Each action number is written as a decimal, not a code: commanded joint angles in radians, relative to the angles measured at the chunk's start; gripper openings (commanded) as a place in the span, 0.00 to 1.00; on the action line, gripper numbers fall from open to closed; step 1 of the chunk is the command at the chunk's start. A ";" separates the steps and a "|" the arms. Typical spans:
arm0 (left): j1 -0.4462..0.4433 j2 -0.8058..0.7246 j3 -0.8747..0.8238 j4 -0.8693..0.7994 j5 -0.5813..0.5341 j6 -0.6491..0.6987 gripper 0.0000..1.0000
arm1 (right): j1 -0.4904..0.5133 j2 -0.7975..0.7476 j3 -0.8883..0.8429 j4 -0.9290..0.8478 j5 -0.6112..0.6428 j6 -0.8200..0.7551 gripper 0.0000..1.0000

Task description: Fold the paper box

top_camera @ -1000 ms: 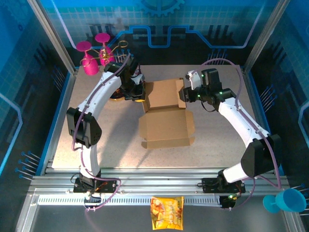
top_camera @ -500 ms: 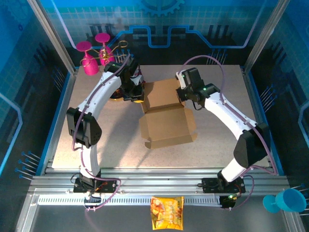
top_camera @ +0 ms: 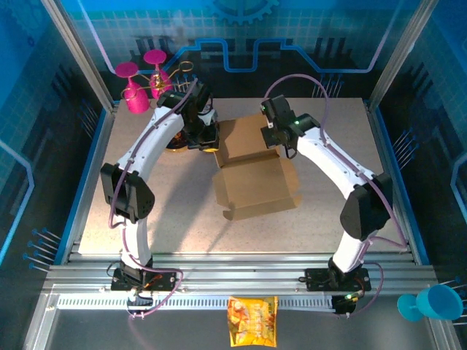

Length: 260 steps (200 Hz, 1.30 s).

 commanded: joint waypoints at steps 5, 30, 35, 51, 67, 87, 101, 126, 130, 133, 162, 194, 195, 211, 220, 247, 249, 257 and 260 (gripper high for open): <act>-0.006 0.005 0.041 -0.024 -0.042 -0.030 0.00 | 0.031 0.064 0.102 -0.210 0.171 0.071 0.00; -0.009 0.012 0.040 -0.025 -0.070 -0.051 0.00 | 0.057 0.118 0.189 -0.345 0.280 0.173 0.00; -0.009 0.015 0.040 -0.026 -0.076 -0.053 0.00 | 0.064 0.122 0.199 -0.360 0.294 0.185 0.00; -0.015 0.019 0.041 -0.032 -0.113 -0.063 0.00 | 0.079 0.131 0.221 -0.398 0.319 0.214 0.00; -0.019 0.021 0.039 -0.032 -0.150 -0.074 0.00 | 0.091 0.135 0.241 -0.427 0.331 0.230 0.00; -0.026 0.020 0.034 -0.030 -0.204 -0.090 0.00 | 0.098 0.130 0.256 -0.441 0.319 0.242 0.00; -0.032 0.015 0.025 -0.017 -0.234 -0.097 0.00 | 0.102 0.133 0.271 -0.458 0.314 0.251 0.00; -0.043 0.015 0.018 -0.007 -0.298 -0.115 0.00 | 0.110 0.135 0.280 -0.477 0.317 0.267 0.00; -0.046 0.014 0.016 -0.006 -0.310 -0.117 0.00 | 0.111 0.136 0.280 -0.477 0.316 0.269 0.00; -0.049 0.013 0.014 -0.002 -0.320 -0.118 0.00 | 0.112 0.135 0.280 -0.479 0.315 0.269 0.00; -0.075 -0.008 -0.024 0.037 -0.400 -0.137 0.00 | 0.120 0.138 0.278 -0.487 0.308 0.280 0.00; -0.101 -0.011 -0.060 0.062 -0.434 -0.141 0.00 | 0.133 0.140 0.274 -0.486 0.296 0.286 0.00; -0.101 -0.011 -0.062 0.063 -0.433 -0.141 0.00 | 0.133 0.140 0.274 -0.485 0.296 0.287 0.00; -0.103 -0.021 -0.083 0.080 -0.425 -0.150 0.00 | 0.135 0.140 0.271 -0.479 0.289 0.282 0.00; -0.102 -0.029 -0.095 0.093 -0.417 -0.151 0.00 | 0.135 0.138 0.265 -0.470 0.284 0.277 0.00; -0.095 -0.061 -0.113 0.127 -0.352 -0.165 0.09 | 0.134 0.106 0.211 -0.407 0.269 0.250 0.00; -0.094 -0.062 -0.112 0.128 -0.346 -0.166 0.11 | 0.133 0.104 0.207 -0.401 0.266 0.247 0.00; -0.092 -0.071 -0.112 0.133 -0.323 -0.169 0.17 | 0.128 0.090 0.185 -0.377 0.254 0.232 0.00; -0.090 -0.075 -0.112 0.134 -0.315 -0.170 0.19 | 0.127 0.084 0.173 -0.364 0.248 0.226 0.00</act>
